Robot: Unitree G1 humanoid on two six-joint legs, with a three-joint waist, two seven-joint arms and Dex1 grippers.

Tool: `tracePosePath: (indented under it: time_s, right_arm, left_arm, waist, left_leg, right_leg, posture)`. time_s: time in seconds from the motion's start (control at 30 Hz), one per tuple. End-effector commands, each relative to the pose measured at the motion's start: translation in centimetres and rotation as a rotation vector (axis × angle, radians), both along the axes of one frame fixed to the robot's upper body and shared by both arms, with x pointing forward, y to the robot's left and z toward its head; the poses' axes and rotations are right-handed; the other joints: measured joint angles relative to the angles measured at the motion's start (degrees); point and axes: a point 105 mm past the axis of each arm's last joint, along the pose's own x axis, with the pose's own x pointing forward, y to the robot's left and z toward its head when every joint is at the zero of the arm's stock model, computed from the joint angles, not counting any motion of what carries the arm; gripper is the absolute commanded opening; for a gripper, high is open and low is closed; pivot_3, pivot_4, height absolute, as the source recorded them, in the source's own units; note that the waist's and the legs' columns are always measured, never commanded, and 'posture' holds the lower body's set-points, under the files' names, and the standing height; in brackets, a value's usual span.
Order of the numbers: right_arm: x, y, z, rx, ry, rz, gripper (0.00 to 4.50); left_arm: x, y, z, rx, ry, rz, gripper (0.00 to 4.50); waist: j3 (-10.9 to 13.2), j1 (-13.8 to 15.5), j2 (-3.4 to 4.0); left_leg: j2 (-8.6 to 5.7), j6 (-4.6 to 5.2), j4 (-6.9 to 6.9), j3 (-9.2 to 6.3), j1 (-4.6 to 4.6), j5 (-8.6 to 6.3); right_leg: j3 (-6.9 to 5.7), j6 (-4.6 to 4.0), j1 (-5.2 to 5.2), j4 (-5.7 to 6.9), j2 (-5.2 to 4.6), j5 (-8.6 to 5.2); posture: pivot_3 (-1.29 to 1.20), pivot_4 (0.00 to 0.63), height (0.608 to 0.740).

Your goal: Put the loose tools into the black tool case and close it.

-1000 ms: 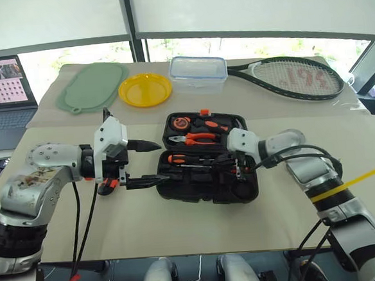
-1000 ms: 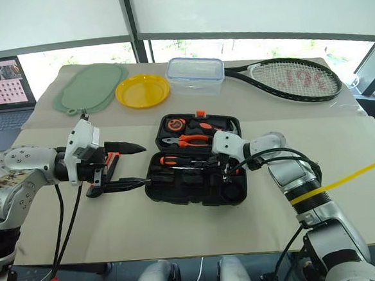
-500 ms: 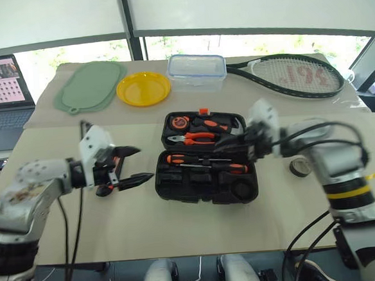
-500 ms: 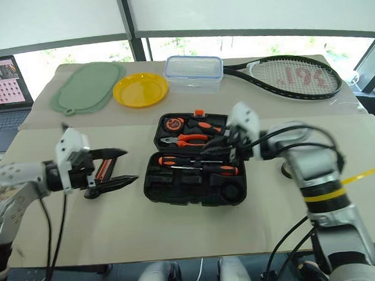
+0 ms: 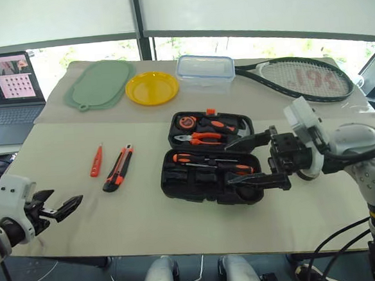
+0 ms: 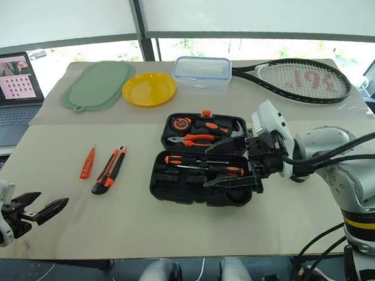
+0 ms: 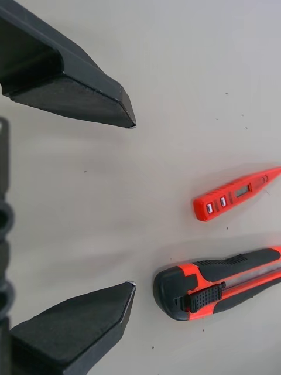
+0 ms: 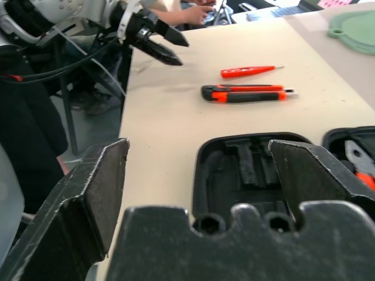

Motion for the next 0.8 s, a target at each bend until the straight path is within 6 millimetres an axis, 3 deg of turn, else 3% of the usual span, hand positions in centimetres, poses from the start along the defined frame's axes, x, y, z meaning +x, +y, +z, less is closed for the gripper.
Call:
tracePosePath:
  time_s: [0.03, 0.13, 0.2, 0.3, 0.57, 0.7, 0.8]
  right_arm:
    - [-0.2, 0.1, 1.3, 0.023, -0.078, -0.01, 4.47]
    - [0.2, 0.2, 1.5, 0.025, -0.12, -0.04, 4.47]
    - [-0.1, 0.3, 1.3, 0.028, -0.111, -0.033, 4.47]
    - [-0.7, 0.7, 0.9, 0.03, -0.118, -0.021, 4.47]
    - [-1.5, 1.3, 0.3, 0.05, -0.123, -0.037, 4.47]
    - [-1.9, 1.3, 0.2, 0.066, -0.117, -0.048, 4.47]
    - [-2.2, 1.6, 0.1, 0.071, -0.115, -0.044, 4.5]
  left_arm:
    - [2.2, 0.4, 2.0, 0.03, 0.011, 0.041, 4.5]
    - [4.9, 0.8, 3.1, -0.027, 0.132, 0.126, 4.5]
    - [6.1, 0.1, 3.4, -0.032, 0.198, 0.101, 4.5]
    - [7.3, -0.1, 2.6, -0.041, 0.309, 0.116, 4.5]
    - [11.1, 0.3, 0.9, 0.01, 0.407, 0.149, 4.5]
    - [12.7, -1.4, -0.6, -0.022, 0.446, 0.082, 4.5]
    - [13.5, -1.8, -2.2, -0.022, 0.474, 0.077, 3.74]
  waist:
    - [-0.02, 0.03, -0.05]
    - [-0.02, -0.09, -0.06]
    - [0.06, -0.2, -0.22]
    - [0.05, -0.46, -0.22]
    - [0.19, -0.5, -0.46]
    - [0.19, -0.16, -0.47]
    - [0.16, 0.43, -0.42]
  left_leg:
    - [-0.01, -0.01, 0.01, -0.02, 0.0, 0.01]
    - [-0.06, 0.0, -0.01, 0.02, 0.0, 0.02]
    - [-0.13, -0.04, 0.03, -0.05, -0.05, 0.06]
    - [-0.08, -0.03, -0.04, 0.09, -0.03, 0.03]
    - [-0.1, -0.07, -0.01, 0.09, -0.11, 0.05]
    - [-0.12, -0.03, 0.05, 0.11, -0.17, 0.03]
    - [-0.14, -0.03, 0.11, 0.1, -0.18, 0.04]
  right_leg:
    - [-0.01, 0.0, 0.03, 0.01, 0.03, 0.01]
    - [0.07, 0.01, 0.02, 0.04, 0.1, 0.03]
    - [0.04, 0.02, 0.0, 0.06, 0.32, 0.03]
    - [0.12, 0.03, -0.03, 0.04, 0.31, 0.02]
    - [0.07, 0.02, -0.07, 0.07, 0.4, -0.03]
    - [0.07, 0.05, -0.07, 0.05, 0.37, -0.03]
    - [0.04, 0.05, -0.04, 0.1, 0.35, -0.03]
  posture:
    - [0.0, 0.15, 0.738]
    - [0.0, 0.15, 0.738]
    - [0.0, 0.15, 0.738]
    - [0.0, 0.15, 0.738]
    - [0.0, 0.15, 0.738]
    - [0.0, 0.15, 0.738]
    - [0.0, 0.15, 0.738]
